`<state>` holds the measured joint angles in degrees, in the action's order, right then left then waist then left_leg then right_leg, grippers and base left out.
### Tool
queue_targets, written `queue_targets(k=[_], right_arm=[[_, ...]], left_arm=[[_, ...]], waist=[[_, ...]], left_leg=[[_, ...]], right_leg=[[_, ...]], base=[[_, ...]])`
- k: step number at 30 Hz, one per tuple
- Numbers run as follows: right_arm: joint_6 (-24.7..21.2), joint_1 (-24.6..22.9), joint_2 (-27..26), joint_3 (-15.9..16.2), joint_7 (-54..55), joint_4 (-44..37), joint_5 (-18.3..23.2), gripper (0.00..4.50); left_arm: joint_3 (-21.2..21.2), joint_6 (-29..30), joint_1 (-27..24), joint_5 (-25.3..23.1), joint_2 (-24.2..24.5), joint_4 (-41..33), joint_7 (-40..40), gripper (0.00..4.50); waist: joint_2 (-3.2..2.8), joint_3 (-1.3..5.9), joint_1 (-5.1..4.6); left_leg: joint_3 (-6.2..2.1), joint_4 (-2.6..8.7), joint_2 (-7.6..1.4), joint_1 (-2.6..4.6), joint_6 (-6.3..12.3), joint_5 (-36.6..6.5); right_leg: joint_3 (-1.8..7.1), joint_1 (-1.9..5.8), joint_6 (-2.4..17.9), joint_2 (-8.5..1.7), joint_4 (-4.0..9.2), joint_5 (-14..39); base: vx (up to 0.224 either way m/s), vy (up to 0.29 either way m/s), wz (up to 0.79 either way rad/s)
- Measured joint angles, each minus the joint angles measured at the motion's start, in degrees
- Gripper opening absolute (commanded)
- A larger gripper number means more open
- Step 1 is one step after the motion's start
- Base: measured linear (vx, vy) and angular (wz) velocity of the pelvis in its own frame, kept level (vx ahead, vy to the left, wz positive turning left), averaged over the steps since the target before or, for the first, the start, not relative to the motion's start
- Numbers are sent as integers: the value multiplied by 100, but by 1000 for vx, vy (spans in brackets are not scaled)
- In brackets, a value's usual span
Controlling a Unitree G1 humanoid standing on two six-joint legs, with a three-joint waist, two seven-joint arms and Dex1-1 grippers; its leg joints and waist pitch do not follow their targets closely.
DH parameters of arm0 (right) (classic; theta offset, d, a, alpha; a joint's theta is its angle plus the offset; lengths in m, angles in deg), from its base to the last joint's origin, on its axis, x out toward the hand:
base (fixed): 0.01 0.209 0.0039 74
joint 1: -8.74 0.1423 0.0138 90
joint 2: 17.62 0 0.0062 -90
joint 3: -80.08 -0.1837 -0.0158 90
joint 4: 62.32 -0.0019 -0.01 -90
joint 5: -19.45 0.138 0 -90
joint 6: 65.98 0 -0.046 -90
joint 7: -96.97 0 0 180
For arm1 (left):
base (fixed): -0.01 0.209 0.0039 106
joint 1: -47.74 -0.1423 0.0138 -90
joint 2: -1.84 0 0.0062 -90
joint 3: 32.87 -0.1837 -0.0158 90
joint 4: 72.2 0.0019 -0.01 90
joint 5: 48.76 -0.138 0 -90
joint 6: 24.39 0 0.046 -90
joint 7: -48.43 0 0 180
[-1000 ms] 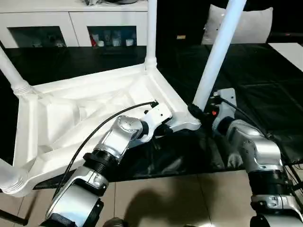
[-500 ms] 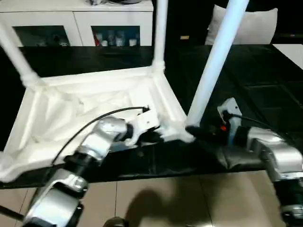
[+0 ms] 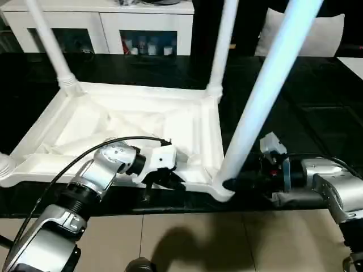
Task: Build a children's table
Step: Rotate leg to tighten
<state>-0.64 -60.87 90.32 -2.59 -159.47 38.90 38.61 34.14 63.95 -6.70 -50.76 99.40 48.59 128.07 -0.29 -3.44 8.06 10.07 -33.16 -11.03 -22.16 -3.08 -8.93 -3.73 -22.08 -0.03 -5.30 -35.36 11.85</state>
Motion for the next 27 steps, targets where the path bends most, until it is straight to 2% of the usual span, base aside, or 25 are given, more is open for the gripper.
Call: queue_targets(k=[2,3,5,8,13,17,21,22,23,27], right_arm=[[-5,-13,-5,30,-13,-66,21,256],[-23,-16,0,35,-9,-94,21,234],[-52,-25,0,33,-6,-109,21,221],[-84,-27,-1,24,0,-129,21,210],[148,107,-322,-25,-30,408,61,207],[630,547,-987,-160,622,1458,-58,207],[1217,1195,-1589,-459,2058,2733,-271,205],[1319,1286,-1646,-511,2330,2904,-299,205],[1399,1352,-1697,-557,2646,3026,-332,204],[1556,1539,-1971,-815,4044,3259,-481,204]], left_arm=[[1,-13,1,3,-3,16,1,0],[1,-31,1,10,-3,28,13,0],[2,-67,1,12,-5,48,17,0],[6,-78,2,16,-7,52,23,0],[53,174,-3,62,9,49,10,0],[320,887,-3,-4,-35,47,-535,0],[533,1699,79,-194,-517,82,-1573,0],[539,1817,114,-217,-637,97,-1767,0],[570,1951,147,-222,-799,138,-2004,0],[684,2456,440,-302,-1492,442,-3056,0]], waist=[[0,0,7],[0,0,8],[1,1,11],[1,1,12],[15,9,-33],[25,15,-248],[53,19,-549],[64,16,-595],[69,18,-619],[66,18,-618]], left_leg=[[0,0,0,0,0,0],[0,0,0,0,0,0],[0,0,0,0,0,0],[0,0,0,1,0,0],[1,-9,-3,15,-2,1],[-2,-52,-10,31,-6,2],[-3,-73,-9,42,-11,5],[-3,-75,-9,41,-11,5],[-3,-75,-9,42,-10,5],[-4,-72,-5,41,-10,5]], right_leg=[[0,0,0,0,-2,0],[0,0,0,0,-2,0],[0,0,0,0,-2,0],[0,0,0,0,-2,0],[3,1,0,1,-23,0],[7,2,-1,1,-70,1],[9,5,-15,-2,-55,9],[9,5,-15,-1,-48,9],[8,7,-13,-1,-41,8],[10,9,12,-1,-37,-8]], base=[[0,0,0],[0,0,0],[0,0,0],[0,0,0],[0,0,0],[0,0,0],[0,0,0],[0,0,0],[0,0,0],[0,0,0]])
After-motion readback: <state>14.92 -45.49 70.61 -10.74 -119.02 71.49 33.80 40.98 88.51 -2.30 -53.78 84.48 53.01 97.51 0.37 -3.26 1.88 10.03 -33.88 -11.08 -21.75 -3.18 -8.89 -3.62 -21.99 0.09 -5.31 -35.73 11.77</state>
